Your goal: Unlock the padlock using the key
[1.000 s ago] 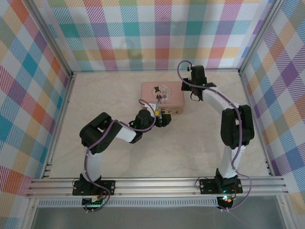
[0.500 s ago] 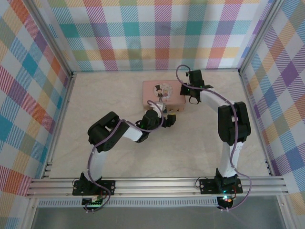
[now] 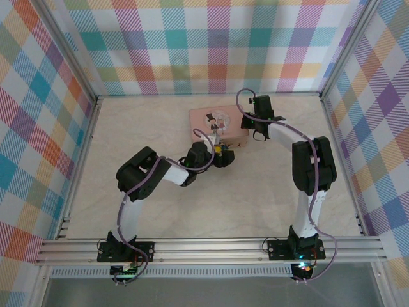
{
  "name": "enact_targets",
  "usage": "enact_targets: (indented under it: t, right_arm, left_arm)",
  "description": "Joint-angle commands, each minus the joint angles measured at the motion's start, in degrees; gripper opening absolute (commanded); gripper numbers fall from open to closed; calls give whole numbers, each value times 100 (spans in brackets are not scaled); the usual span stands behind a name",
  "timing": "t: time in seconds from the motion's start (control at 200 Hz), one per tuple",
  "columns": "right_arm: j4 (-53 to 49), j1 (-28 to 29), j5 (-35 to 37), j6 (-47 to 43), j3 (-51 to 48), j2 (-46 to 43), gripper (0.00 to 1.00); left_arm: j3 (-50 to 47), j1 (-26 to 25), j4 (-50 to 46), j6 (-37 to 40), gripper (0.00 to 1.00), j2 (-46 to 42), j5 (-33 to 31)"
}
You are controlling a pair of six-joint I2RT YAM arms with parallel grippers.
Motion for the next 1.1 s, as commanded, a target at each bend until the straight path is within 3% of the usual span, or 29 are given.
enact_targets:
  t: [0.0, 0.165, 0.405, 0.555, 0.72, 0.865, 1.005, 1.095]
  right_arm:
    - [16, 89, -342, 44, -135, -159, 0]
    - [44, 90, -329, 26, -201, -194, 0]
    - [80, 86, -368, 17, -266, -238, 0]
    - [71, 92, -377, 26, -256, -273, 0]
    - [70, 98, -377, 26, -299, -329, 0]
    - [108, 96, -373, 25, -371, -384, 0]
    - [97, 98, -390, 18, -368, -420, 0]
    - [114, 97, -377, 24, -385, -462, 0]
  left_arm:
    - [39, 94, 663, -440, 79, -85, 426]
    - [81, 201, 816, -713, 72, 7, 601]
    - [189, 202, 555, -858, 76, 101, 480]
    - [397, 202, 511, -1090, 68, 308, 666]
    - [513, 202, 376, -1317, 66, 453, 498]
    - [525, 219, 251, -1319, 55, 442, 473]
    - [385, 281, 183, -1349, 51, 382, 424]
    - [317, 338, 119, -1341, 42, 349, 465]
